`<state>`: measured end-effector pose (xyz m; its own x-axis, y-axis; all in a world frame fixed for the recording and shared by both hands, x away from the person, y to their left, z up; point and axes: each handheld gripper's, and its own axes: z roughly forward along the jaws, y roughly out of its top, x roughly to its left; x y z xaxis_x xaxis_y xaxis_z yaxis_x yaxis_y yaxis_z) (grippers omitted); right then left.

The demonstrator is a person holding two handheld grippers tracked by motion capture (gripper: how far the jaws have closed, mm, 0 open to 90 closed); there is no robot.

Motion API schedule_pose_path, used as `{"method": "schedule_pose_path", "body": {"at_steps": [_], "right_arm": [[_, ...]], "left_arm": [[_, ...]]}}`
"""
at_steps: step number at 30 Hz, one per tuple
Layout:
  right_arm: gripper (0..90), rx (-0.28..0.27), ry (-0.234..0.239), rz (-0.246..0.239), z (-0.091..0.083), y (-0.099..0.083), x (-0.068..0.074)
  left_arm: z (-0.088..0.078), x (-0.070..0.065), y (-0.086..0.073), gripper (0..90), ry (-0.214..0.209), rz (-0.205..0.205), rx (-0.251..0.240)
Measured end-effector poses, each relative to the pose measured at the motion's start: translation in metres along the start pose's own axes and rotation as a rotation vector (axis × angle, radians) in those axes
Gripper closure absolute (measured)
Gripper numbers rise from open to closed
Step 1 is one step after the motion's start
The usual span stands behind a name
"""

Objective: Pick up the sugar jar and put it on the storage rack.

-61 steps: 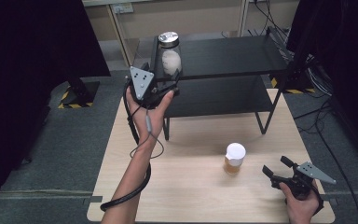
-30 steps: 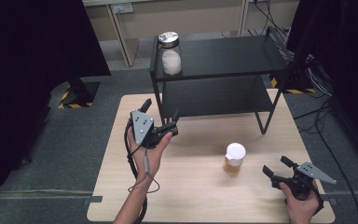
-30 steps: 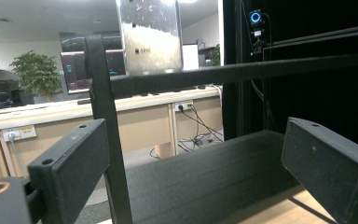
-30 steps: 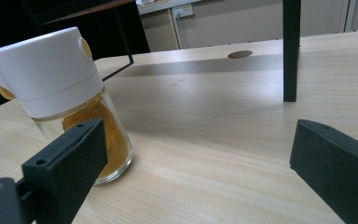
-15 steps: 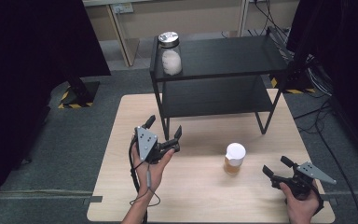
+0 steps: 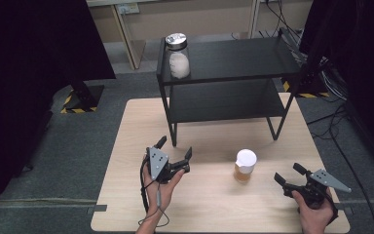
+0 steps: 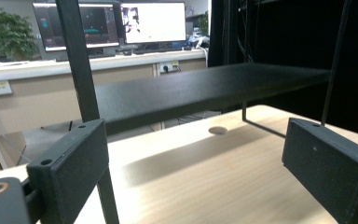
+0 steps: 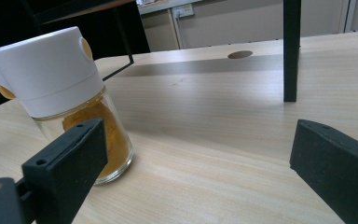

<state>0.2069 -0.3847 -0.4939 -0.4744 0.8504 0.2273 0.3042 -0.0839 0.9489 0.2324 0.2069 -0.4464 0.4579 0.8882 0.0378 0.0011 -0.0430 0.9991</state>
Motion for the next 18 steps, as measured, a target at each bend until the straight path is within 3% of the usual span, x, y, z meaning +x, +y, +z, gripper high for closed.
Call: {"method": "schedule_pose_path", "body": {"at_steps": [3,14,18], "right_arm": [[4.3,0.0,0.0,0.001,0.0,0.0,0.0],[4.3,0.002,0.001,-0.003,0.0,0.0,0.0],[4.3,0.001,0.002,-0.002,0.0,0.0,0.0]], "left_arm": [[-0.001,-0.001,-0.007,6.5,-0.006,-0.004,0.01],[-0.006,-0.004,-0.038,6.6,-0.001,-0.08,0.062],[-0.007,-0.001,-0.043,6.5,-0.003,-0.088,0.089]]}}
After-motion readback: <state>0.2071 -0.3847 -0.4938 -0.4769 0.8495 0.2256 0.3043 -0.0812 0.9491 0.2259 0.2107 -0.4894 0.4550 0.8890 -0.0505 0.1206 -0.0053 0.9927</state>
